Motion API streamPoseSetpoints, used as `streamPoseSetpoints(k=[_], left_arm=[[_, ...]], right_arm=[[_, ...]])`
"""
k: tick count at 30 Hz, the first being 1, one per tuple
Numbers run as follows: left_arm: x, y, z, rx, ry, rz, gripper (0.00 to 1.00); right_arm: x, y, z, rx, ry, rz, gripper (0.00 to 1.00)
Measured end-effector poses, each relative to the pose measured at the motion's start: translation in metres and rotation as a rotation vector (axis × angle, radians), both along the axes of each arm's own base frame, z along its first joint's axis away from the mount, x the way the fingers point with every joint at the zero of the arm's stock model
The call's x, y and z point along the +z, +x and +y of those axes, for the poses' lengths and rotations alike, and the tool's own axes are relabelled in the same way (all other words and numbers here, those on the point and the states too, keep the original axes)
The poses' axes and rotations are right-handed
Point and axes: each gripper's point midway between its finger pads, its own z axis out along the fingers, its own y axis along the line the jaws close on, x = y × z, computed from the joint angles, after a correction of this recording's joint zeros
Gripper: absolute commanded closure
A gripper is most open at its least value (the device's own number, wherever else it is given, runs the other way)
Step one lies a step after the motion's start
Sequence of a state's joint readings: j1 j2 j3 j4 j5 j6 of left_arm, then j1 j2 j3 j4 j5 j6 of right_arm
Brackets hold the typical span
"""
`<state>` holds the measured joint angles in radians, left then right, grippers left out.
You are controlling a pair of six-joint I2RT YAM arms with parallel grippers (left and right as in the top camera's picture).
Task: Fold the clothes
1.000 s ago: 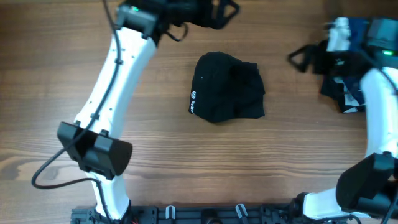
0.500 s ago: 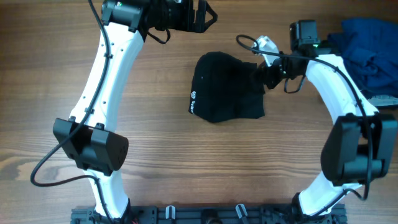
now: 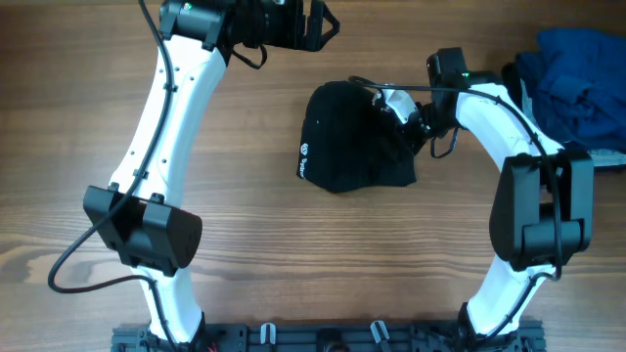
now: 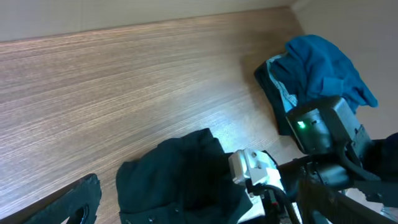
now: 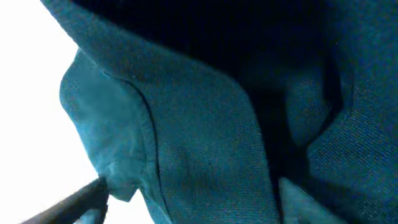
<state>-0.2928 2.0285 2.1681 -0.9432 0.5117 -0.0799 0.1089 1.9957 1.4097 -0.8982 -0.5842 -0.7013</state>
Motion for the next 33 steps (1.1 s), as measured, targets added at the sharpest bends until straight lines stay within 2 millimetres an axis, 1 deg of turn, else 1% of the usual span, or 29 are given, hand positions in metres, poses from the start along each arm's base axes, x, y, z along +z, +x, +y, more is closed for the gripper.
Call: streamPoseSetpoints(k=[1,2,3,5,11,17,21,25,28,30,33], left_arm=[[0.000,0.000,-0.001,-0.001,0.001,0.000,0.00],[0.000,0.000,-0.001,0.000,0.002,-0.001,0.00],[0.000,0.000,0.000,0.002,0.004,-0.001,0.00],[0.000,0.000,0.000,0.003,0.005,-0.002,0.00],[-0.001,0.000,0.001,0.005,0.009,0.003,0.00],[-0.002,-0.001,0.001,0.005,0.010,0.005,0.00],[-0.003,-0.001,0.002,0.007,0.014,0.011,0.00],[-0.003,-0.001,0.002,0.008,0.014,0.011,0.00],[-0.003,-0.001,0.002,0.008,0.014,0.011,0.00],[-0.003,-0.001,0.002,0.008,0.014,0.011,0.00],[-0.004,0.000,0.003,0.015,0.022,0.009,0.00]], right_arm=[[0.000,0.000,0.000,-0.009,0.001,0.006,0.77],[0.000,0.000,0.000,-0.018,0.000,0.013,0.85],[0.000,-0.001,0.000,-0.024,0.000,0.020,0.90],[0.000,-0.002,0.000,-0.047,-0.001,0.042,0.96],[-0.001,-0.013,-0.002,-0.073,-0.008,0.108,0.96],[-0.001,-0.014,-0.003,-0.091,-0.009,0.124,0.96],[-0.001,-0.010,-0.012,-0.167,-0.004,0.155,0.96],[0.002,-0.003,-0.030,-0.300,0.008,0.202,0.96],[0.009,0.003,-0.041,-0.390,0.021,0.220,0.95],[0.019,0.007,-0.048,-0.443,0.032,0.218,0.96],[0.033,0.012,-0.052,-0.493,0.047,0.207,0.96]])
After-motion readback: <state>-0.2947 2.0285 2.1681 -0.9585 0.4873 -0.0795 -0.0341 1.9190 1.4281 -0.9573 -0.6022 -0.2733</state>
